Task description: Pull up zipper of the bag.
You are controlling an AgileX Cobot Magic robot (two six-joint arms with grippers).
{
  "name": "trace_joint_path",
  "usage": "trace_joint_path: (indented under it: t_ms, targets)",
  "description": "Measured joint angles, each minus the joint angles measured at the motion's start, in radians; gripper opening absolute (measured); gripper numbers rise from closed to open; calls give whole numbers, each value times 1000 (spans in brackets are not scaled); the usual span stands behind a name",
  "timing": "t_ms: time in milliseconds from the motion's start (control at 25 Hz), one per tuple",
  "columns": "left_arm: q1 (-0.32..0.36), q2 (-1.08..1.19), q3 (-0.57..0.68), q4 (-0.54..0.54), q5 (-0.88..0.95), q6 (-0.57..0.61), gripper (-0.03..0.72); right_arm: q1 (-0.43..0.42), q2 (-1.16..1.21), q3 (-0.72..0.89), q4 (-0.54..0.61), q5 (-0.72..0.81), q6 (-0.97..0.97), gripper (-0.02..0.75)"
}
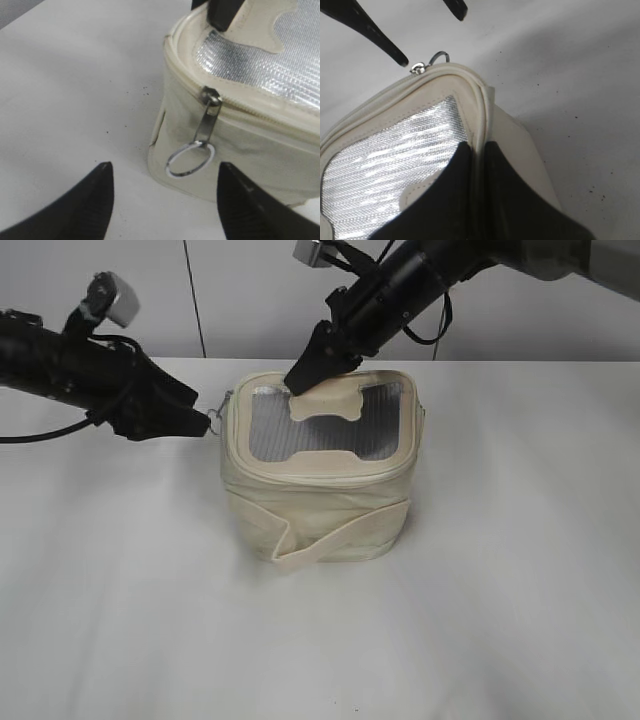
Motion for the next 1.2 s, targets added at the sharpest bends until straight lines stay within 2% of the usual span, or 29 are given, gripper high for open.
trace_joint_path:
  t_ms: [440,520,560,720,760,960,1200]
  targets:
    - [-116,4,-7,11,-195,130,489,-3,2,0,13,0,1,52]
    - [-129,3,-7,23,-217,140,440,-3,2,0,11,0,1,52]
    - [-135,3,-8,33,-219,143,390,-5,2,0,11,0,1,50]
    - [-155,3,-9,69,-244,152,102,-6,2,0,11,0,2,50]
    - [-157,3,-9,71,-251,152,62,-6,2,0,11,0,2,50]
    - [-158,-2,-9,132,-263,116,11,-6,2,0,14,0,2,50]
    - [-158,-73,-8,287,-257,-142,11,-6,2,0,15,-1,27,50]
